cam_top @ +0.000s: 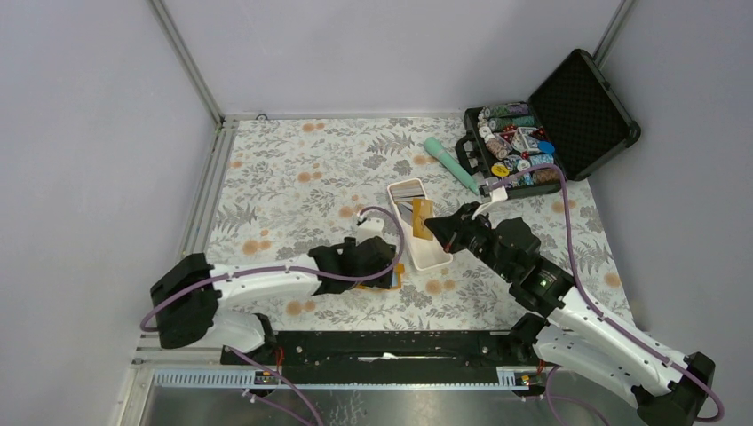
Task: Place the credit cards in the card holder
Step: Insert the credit card into the card holder.
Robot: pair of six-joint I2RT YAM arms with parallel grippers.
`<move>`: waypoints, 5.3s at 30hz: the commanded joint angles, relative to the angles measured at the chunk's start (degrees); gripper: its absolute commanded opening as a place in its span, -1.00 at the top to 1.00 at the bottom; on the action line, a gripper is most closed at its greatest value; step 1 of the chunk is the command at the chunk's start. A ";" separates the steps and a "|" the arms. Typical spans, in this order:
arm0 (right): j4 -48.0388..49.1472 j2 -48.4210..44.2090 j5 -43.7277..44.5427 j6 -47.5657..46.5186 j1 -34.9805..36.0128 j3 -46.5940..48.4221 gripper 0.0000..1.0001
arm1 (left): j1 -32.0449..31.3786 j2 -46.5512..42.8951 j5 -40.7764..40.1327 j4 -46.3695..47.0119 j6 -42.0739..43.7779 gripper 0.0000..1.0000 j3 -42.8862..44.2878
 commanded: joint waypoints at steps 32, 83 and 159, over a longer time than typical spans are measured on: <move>-0.10 0.59 -2.24 1.60 0.32 -2.05 1.00 | -2.74 8.84 -4.40 0.63 -6.75 -0.25 2.10; -8.55 16.71 -5.34 2.24 1.58 7.44 1.00 | 23.02 -22.77 13.87 16.05 -10.22 1.00 -21.09; -24.87 58.57 26.39 11.45 21.34 44.96 1.00 | 8.56 -22.10 -15.03 -4.66 -16.42 1.00 -2.85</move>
